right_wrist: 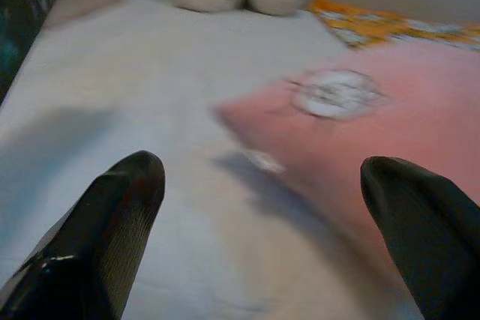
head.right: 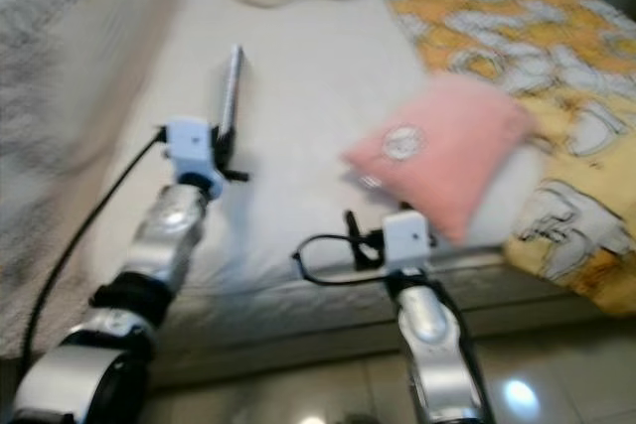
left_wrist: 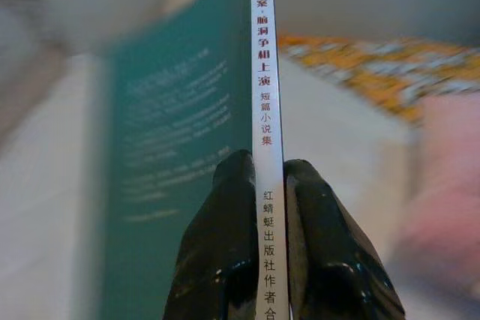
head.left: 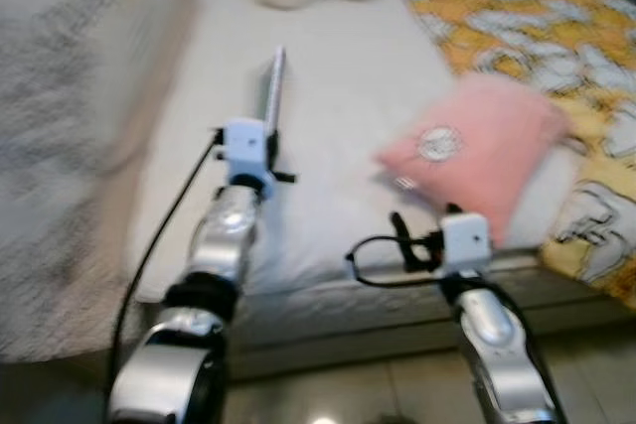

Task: Clean up the room

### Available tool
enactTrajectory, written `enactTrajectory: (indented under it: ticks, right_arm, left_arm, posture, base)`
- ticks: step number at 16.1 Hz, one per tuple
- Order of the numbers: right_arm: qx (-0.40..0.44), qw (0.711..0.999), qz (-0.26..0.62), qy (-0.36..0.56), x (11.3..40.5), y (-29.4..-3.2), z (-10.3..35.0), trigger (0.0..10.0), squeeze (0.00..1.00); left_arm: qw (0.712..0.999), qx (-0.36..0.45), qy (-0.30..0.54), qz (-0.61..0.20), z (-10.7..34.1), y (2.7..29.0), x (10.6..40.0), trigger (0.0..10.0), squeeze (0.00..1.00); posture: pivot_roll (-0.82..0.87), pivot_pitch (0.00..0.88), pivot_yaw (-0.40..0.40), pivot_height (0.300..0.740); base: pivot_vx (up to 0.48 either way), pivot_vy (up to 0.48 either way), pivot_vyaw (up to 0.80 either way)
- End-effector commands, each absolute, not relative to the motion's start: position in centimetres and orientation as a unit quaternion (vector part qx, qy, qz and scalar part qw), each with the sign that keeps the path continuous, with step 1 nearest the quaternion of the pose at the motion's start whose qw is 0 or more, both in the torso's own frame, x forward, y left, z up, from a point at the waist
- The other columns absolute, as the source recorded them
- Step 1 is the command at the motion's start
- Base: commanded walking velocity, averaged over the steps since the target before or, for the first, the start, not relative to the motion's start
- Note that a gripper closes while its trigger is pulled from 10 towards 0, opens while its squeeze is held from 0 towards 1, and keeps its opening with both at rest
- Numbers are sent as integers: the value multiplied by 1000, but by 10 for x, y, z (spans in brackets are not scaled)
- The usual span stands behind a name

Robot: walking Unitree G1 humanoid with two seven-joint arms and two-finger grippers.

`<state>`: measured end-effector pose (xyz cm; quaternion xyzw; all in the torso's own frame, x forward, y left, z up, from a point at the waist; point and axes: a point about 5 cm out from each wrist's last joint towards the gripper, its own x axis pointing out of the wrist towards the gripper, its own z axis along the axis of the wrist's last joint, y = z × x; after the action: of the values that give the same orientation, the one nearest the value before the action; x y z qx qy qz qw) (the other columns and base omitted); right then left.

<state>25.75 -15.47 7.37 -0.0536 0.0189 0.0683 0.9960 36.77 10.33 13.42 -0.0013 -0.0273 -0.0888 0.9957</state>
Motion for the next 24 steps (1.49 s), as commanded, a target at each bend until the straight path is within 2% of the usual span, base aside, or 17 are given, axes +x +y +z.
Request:
enactTrajectory:
  ticks: [1, 3, 5, 6, 7, 9, 11, 14, 15, 16, 18, 20, 23, 24]
  right_arm:
    - [-57, 996, 62, 19, 257, -158, 75, 10000, 0]
    - [-61, 995, 75, 28, 251, -157, 74, 10000, 0]
    - [-69, 993, 89, 42, 240, -160, 72, 10000, 0]
    - [-77, 990, 102, 54, 229, -163, 71, 10000, 0]
    - [-88, 987, 112, 77, 212, -170, 69, 10000, 0]
    - [-98, 983, 118, 95, 193, -179, 71, 10000, 0]
    - [-111, 979, 120, 120, 170, -187, 73, 10000, 0]
    - [-112, 976, 122, 143, 154, -189, 79, 10000, 0]
    - [-112, 975, 126, 145, 152, -188, 79, 10000, 0]
    - [-111, 973, 131, 152, 150, -186, 79, 10000, 0]
    - [-109, 973, 131, 157, 148, -185, 77, 10000, 0]
    - [-102, 972, 135, 164, 147, -179, 75, 10000, 0]
    - [-99, 971, 137, 170, 146, -177, 71, 10000, 0]
    - [-99, 970, 139, 174, 145, -177, 69, 10000, 0]
  left_arm:
    - [993, -3, -46, -107, 146, 92, 371, 10000, 0]
    - [994, -53, -16, -98, 157, 91, 386, 10000, 0]
    - [981, -127, 51, -138, 159, 83, 395, 10000, 0]
    - [969, -184, 87, -143, 156, 86, 397, 10000, 0]
    - [956, -234, 141, -103, 136, 103, 394, 10000, 0]
    - [943, -253, 201, -78, 106, 115, 383, 10000, 0]
    - [930, -251, 268, -25, 62, 137, 358, 10000, 0]
    - [920, -241, 308, 28, 36, 158, 340, 10000, 0]
    - [925, -226, 302, 38, 37, 165, 340, 10000, 0]
    - [945, -195, 260, 35, 55, 175, 352, 10000, 0]
    - [957, -186, 223, -3, 75, 168, 365, 10000, 0]
    - [968, -194, 131, -87, 129, 154, 392, 10000, 0]
    - [955, -242, 85, -147, 158, 149, 399, 10000, 0]
    - [937, -302, 70, -161, 172, 148, 401, 10000, 0]
  posture:
    - [-83, 0, 30, 740]
    - [-91, 0, 11, 740]
    - [-117, 39, -18, 740]
    - [-139, 68, -32, 740]
    - [-188, 115, -54, 740]
    - [-222, 146, -69, 740]
    - [-293, 184, -91, 740]
    - [-308, 207, -111, 740]
    - [-302, 208, -108, 740]
    - [-288, 210, -103, 740]
    - [-280, 209, -100, 740]
    - [-265, 209, -93, 740]
    - [-242, 209, -86, 740]
    - [-242, 209, -86, 740]
  base:
    - [480, 0, 0]
    - [240, 0, 0]
    - [0, 0, 0]
    - [0, 0, 0]
    - [0, 0, 0]
    - [0, 0, 0]
    - [0, 0, 0]
    - [0, 0, 0]
    - [0, 0, 0]
    - [0, 0, 0]
    - [0, 0, 0]
    - [0, 0, 0]
    - [0, 0, 0]
    - [0, 0, 0]
